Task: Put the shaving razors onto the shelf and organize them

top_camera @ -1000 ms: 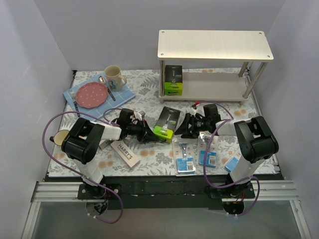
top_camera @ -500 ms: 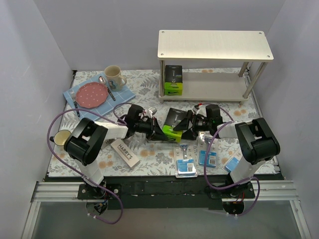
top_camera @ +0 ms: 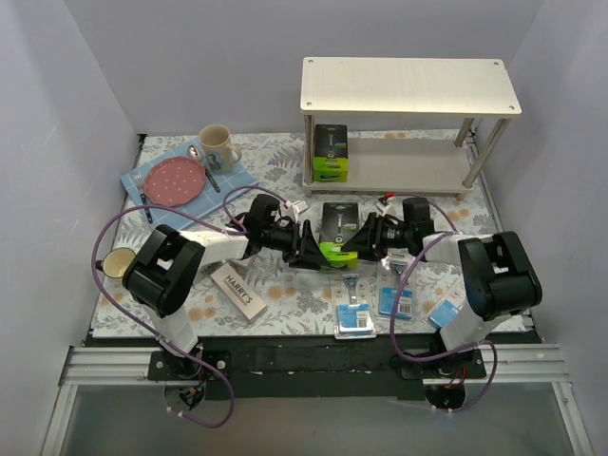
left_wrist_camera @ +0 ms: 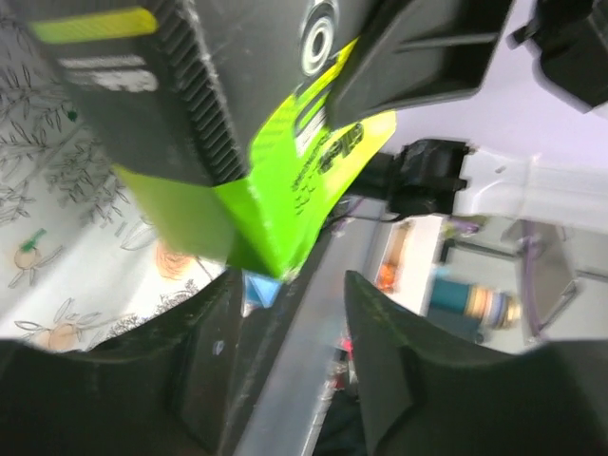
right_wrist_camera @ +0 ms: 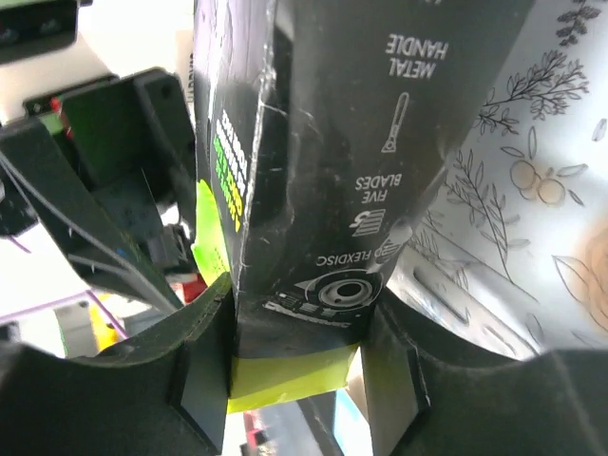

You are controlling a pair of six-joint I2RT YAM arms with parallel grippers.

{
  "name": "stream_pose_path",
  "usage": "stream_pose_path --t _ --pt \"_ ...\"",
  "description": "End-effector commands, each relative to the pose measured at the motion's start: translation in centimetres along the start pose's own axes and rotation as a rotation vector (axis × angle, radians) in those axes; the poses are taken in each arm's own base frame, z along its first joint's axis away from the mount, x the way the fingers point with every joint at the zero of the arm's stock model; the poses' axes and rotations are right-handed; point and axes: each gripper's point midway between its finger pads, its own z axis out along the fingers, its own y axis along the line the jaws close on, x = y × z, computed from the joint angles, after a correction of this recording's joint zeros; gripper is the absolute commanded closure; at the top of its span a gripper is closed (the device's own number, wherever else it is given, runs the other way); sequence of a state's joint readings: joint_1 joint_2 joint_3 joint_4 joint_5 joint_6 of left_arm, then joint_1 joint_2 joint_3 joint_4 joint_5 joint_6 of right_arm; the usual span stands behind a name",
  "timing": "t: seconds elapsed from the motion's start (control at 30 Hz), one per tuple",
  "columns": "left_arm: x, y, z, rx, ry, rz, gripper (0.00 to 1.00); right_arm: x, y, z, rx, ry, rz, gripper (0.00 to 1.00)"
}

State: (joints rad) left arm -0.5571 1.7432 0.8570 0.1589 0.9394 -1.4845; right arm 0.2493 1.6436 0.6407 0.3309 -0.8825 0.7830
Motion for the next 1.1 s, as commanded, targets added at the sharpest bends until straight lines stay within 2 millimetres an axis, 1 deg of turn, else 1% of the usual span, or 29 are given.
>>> stream_pose_path --t 0.0,0.03,0.07,0.1,0.13,0.17,0.2,0.23,0.3,0.33,0.37,0.4,0.43,0.47,0.53,0.57,0.6,0.63,0.67,0.77,0.83,0.93,0.97,1.0,1.03,1.07 --pt "-0.6 -2.5 -1.5 0.0 -0.009 0.281 0.47 -2.3 4.3 -2.9 -0.108 -0.021 -0.279 0.69" --pt "-1.0 -2.9 -1.9 -0.008 -0.015 0.38 0.46 -2.6 4.5 -3.2 -0.11 -0.028 -0.288 0.69" --pt "-0.6 -2.7 -2.1 -0.031 0.003 0.391 0.45 -2.9 4.7 -3.6 -0.112 -0.035 -0.298 0.69" --pt "-0.8 -2.8 -2.2 -0.04 0.003 0.417 0.45 -3.8 5.1 -4.1 -0.113 -0.054 -0.311 0.69" --pt "-1.3 -3.1 -2.4 -0.046 -0.006 0.45 0.44 -4.2 5.1 -4.4 -0.108 -0.062 -0.308 0.69" --pt "-1.3 -2.8 -2.6 -0.066 -0.003 0.467 0.44 -4.7 5.3 -4.6 -0.109 -0.073 -0.312 0.69" --pt "-1.5 -2.7 -2.6 -0.071 -0.004 0.47 0.44 -5.4 5.2 -4.9 -0.105 -0.092 -0.311 0.69" --pt "-1.6 -2.8 -2.6 -0.071 -0.006 0.471 0.45 -6.6 5.7 -5.2 -0.101 -0.116 -0.329 0.68" --pt "-1.7 -2.6 -2.5 -0.071 -0.005 0.461 0.45 -8.2 5.1 -5.6 -0.086 -0.149 -0.315 0.68" --pt "-1.8 -2.7 -2.5 -0.068 -0.006 0.461 0.45 -9.4 5.5 -5.9 -0.085 -0.173 -0.334 0.67" --pt "-1.8 -2.6 -2.4 -0.066 -0.005 0.455 0.45 -10.1 4.8 -5.8 -0.077 -0.178 -0.317 0.67" --pt "-1.8 -2.6 -2.3 -0.062 -0.001 0.449 0.45 -11.3 4.6 -6.2 -0.072 -0.204 -0.325 0.67" --pt "-1.8 -2.6 -2.3 -0.062 -0.001 0.449 0.45 -12.4 5.0 -6.4 -0.074 -0.22 -0.341 0.66" --pt "-1.9 -2.7 -2.3 -0.062 -0.002 0.448 0.45 -13.3 4.4 -6.2 -0.067 -0.227 -0.335 0.66" --pt "-1.8 -2.4 -2.3 -0.071 -0.003 0.442 0.45 -14.9 4.0 -6.4 -0.061 -0.247 -0.348 0.66" --pt "-1.8 -2.3 -2.3 -0.074 -0.002 0.438 0.44 -16.2 4.0 -6.2 -0.059 -0.255 -0.356 0.65" --pt "-1.7 -2.1 -2.3 -0.08 -0.002 0.433 0.45 -16.8 3.7 -6.0 -0.053 -0.26 -0.354 0.65" --pt "-1.7 -2.1 -2.4 -0.08 0.0 0.432 0.45 -18.0 3.2 -6.7 -0.044 -0.288 -0.353 0.65" --pt "-1.6 -1.9 -2.4 -0.083 0.0 0.428 0.45 -19.1 2.8 -6.5 -0.044 -0.292 -0.355 0.64" --pt "-1.5 -1.6 -2.5 -0.094 0.003 0.427 0.45 -21.1 2.7 -6.5 -0.045 -0.305 -0.364 0.64" --pt "-1.6 -1.4 -2.6 -0.106 0.001 0.434 0.45 -21.2 2.9 -6.5 -0.059 -0.293 -0.368 0.64" --pt "-1.7 -0.8 -2.5 -0.114 0.002 0.428 0.45 -20.4 2.7 -6.5 -0.065 -0.277 -0.349 0.64" --pt "-1.8 -0.9 -2.4 -0.11 0.002 0.427 0.45 -20.3 3.2 -6.9 -0.069 -0.287 -0.356 0.65" --pt "-1.9 -0.8 -2.4 -0.11 0.0 0.427 0.45 -20.0 2.8 -6.9 -0.063 -0.289 -0.341 0.65" --pt "-2.0 -0.9 -2.3 -0.107 -0.001 0.43 0.45 -20.0 3.3 -7.3 -0.066 -0.299 -0.351 0.65" --pt "-2.0 -0.8 -2.2 -0.105 0.004 0.42 0.45 -20.1 3.2 -7.8 -0.061 -0.311 -0.349 0.65"
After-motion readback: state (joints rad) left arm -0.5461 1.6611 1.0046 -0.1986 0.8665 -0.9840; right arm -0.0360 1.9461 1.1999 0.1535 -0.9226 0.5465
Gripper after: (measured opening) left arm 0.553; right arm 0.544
